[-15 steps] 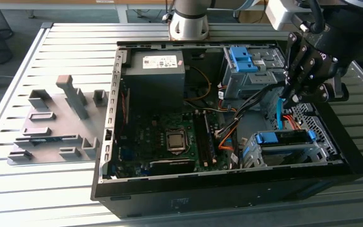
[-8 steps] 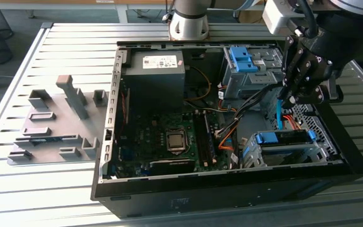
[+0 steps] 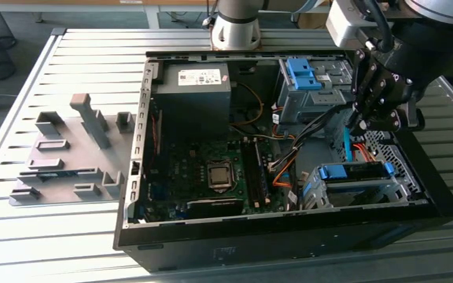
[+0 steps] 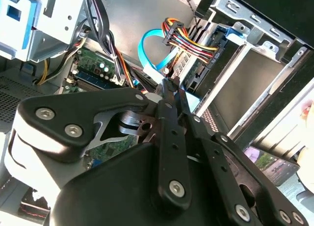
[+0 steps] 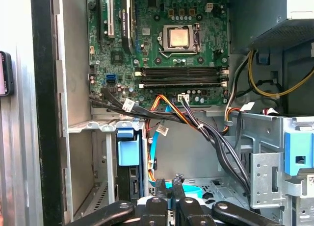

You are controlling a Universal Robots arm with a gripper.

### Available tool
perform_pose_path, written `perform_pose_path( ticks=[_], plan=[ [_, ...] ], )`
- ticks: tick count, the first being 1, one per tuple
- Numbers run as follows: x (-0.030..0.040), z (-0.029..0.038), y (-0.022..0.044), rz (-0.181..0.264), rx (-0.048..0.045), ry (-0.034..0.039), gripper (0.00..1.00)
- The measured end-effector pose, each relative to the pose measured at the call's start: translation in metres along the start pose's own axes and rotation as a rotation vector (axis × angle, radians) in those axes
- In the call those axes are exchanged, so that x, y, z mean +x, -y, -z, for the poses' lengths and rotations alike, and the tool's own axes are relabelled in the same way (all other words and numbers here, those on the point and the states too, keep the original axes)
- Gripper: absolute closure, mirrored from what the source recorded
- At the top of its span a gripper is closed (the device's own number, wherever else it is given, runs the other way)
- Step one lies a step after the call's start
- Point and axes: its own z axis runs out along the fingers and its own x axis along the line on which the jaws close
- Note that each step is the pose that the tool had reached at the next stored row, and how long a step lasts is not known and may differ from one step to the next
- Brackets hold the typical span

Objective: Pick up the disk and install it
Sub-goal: 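Insert the second disk wire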

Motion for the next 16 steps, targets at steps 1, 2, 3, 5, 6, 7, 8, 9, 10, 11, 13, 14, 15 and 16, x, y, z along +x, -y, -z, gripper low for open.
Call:
perform_pose_path(
  ticks=[1,2,3,5,6,7,8,9,10,11,13,14,15,16],
  plan=[
    [0.0000,-0.0001,0.0001,0.000,0.0001,-0.0011,0.84],
    [0.0000,-0.0001,0.0003,0.000,0.0002,-0.0022,0.84],
    [0.0000,-0.0001,0.0004,0.000,0.0003,-0.0033,0.84],
    [0.0002,0.0000,0.0007,0.000,0.0003,-0.0039,0.84],
    [0.0006,0.0000,0.0011,0.000,0.0003,-0.0038,0.84],
    [0.0012,0.0000,0.0016,0.000,0.0003,-0.0039,0.84],
    [0.0018,-0.0001,0.0023,-0.001,0.0002,-0.0038,0.84],
    [0.0021,-0.0001,0.0030,-0.002,-0.0021,-0.0038,0.84],
    [0.0023,-0.0001,0.0040,-0.002,-0.0073,-0.0041,0.84],
    [0.0023,-0.0001,0.0049,-0.002,-0.0166,-0.0045,0.84],
    [0.0022,-0.0007,0.0078,-0.003,-0.0401,-0.0054,0.84],
    [0.0025,-0.0015,0.0100,-0.003,-0.0432,-0.0056,0.84],
    [0.0033,-0.0025,0.0117,-0.003,-0.0433,-0.0058,0.84],
    [0.0044,-0.0035,0.0133,-0.003,-0.0434,-0.0057,0.84]
  ],
)
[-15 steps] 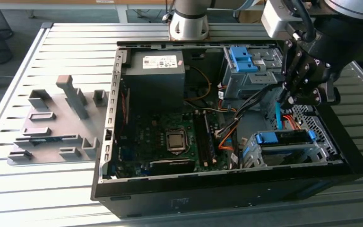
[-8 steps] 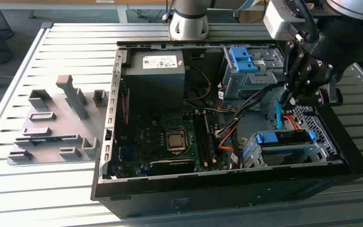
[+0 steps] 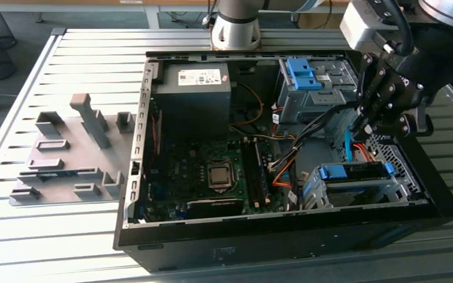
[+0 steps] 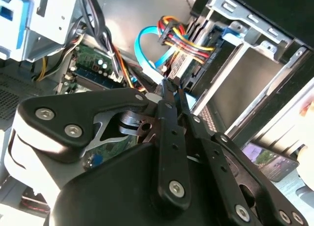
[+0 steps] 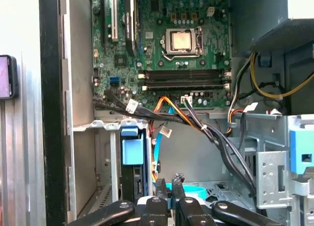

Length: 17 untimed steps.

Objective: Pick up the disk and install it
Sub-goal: 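Insert the second disk wire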

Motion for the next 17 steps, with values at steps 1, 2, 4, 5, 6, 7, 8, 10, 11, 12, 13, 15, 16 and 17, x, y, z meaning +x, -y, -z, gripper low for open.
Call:
perform_pose_path(
  ticks=[1,2,4,5,6,7,8,10,11,12,13,15,16,17],
  plan=[
    [0.0012,-0.0009,0.0014,0.000,-0.0001,0.0000,0.84],
    [0.0025,-0.0021,0.0023,0.000,-0.0003,0.0000,0.84],
    [0.0045,-0.0056,0.0029,0.000,-0.0012,0.0003,0.84],
    [0.0054,-0.0073,0.0030,0.000,-0.0014,0.0001,0.84],
    [0.0066,-0.0090,0.0031,0.000,-0.0017,-0.0001,0.84],
    [0.0081,-0.0105,0.0033,0.000,-0.0021,-0.0003,0.84],
    [0.0104,-0.0117,0.0036,0.000,-0.0024,-0.0001,0.84],
    [0.0138,-0.0134,0.0041,-0.001,-0.0041,-0.0001,0.84],
    [0.0146,-0.0139,0.0045,-0.001,-0.0056,-0.0003,0.84],
    [0.0150,-0.0145,0.0047,-0.001,-0.0068,-0.0001,0.84],
    [0.0150,-0.0145,0.0051,-0.002,-0.0099,-0.0002,0.84],
    [0.0150,-0.0145,0.0060,-0.003,-0.0291,-0.0013,0.84],
    [0.0149,-0.0145,0.0067,-0.004,-0.0361,-0.0014,0.84],
    [0.0149,-0.0146,0.0073,-0.004,-0.0372,-0.0015,0.84]
  ],
)
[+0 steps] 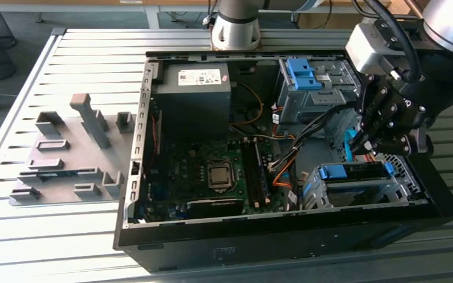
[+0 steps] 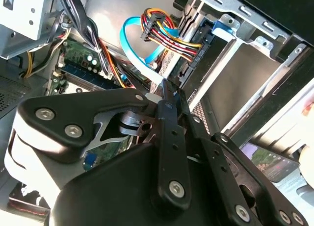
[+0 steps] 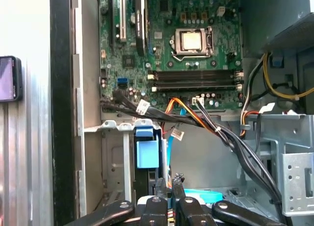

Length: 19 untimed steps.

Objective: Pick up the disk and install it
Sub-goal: 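Insert the second disk wire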

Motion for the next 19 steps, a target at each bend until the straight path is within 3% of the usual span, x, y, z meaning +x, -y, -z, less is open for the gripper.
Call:
perform_pose_path(
  ticks=[2,5,7,15,19],
  plan=[
    [0.0001,-0.0010,0.0003,0.000,-0.0002,0.0016,0.84],
    [0.0026,-0.0038,0.0011,0.001,-0.0008,0.0155,0.84],
    [0.0049,-0.0051,0.0012,0.001,-0.0010,0.0201,0.84],
    [0.0053,-0.0053,0.0013,0.001,-0.0012,0.0233,0.84],
    [0.0075,-0.0063,0.0018,0.003,-0.0029,0.0552,0.84]
  ],
)
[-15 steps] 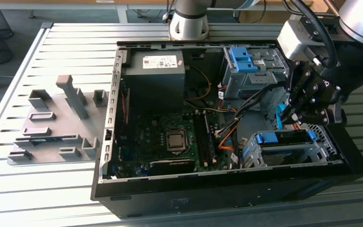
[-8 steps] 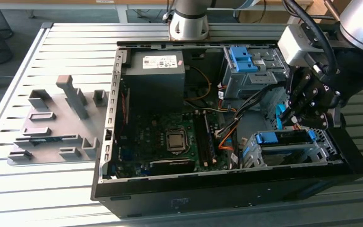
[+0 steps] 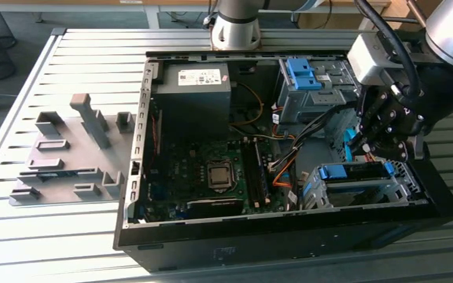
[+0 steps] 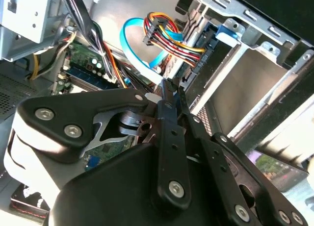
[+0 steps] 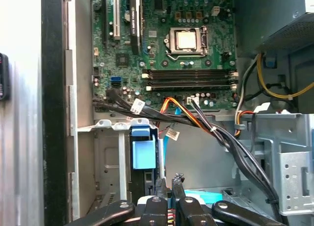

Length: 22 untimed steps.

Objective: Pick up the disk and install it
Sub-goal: 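Insert the second disk wire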

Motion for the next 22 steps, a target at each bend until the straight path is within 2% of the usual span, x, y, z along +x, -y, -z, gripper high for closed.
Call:
perform_pose_path(
  ticks=[2,10,17,22],
  plan=[
    [0.0017,-0.0007,0.0009,0.000,-0.0005,0.0062,0.84],
    [0.0092,-0.0031,0.0022,0.003,-0.0019,0.0056,0.84],
    [0.0111,-0.0047,0.0028,0.003,-0.0030,0.0053,0.84],
    [0.0131,-0.0070,0.0063,0.006,-0.0071,0.0049,0.84]
  ],
)
